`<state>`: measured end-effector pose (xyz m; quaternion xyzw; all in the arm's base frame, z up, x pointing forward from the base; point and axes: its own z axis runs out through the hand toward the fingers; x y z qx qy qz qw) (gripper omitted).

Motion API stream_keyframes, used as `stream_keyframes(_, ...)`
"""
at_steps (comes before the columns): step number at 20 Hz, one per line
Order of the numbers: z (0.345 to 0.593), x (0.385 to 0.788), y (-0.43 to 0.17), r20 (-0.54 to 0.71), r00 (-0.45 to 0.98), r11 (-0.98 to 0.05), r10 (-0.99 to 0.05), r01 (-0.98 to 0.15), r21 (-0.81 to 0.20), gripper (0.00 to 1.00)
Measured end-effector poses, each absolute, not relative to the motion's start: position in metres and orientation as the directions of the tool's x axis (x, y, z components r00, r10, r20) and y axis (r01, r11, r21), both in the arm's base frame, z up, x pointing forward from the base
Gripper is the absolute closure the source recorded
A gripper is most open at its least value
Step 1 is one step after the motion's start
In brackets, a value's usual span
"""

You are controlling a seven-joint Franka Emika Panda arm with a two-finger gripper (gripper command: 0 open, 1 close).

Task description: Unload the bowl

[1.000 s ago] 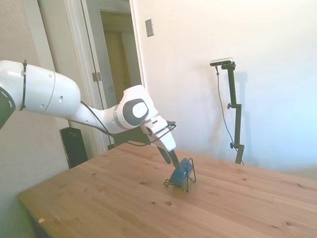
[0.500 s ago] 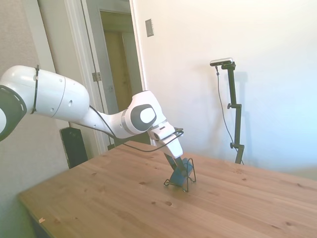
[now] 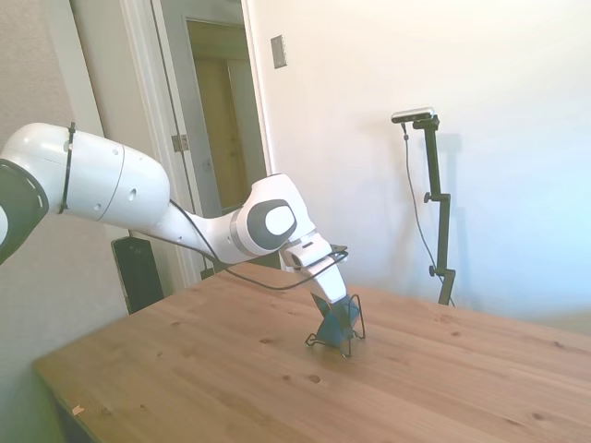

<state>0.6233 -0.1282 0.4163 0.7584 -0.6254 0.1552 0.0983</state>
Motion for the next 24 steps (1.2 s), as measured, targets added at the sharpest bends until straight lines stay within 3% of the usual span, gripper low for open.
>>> stream_keyframes(24,0.4096,0.6215,-0.1248,0.353,0.182,-0.209,-0.918,-0.977,-0.039,1.0)
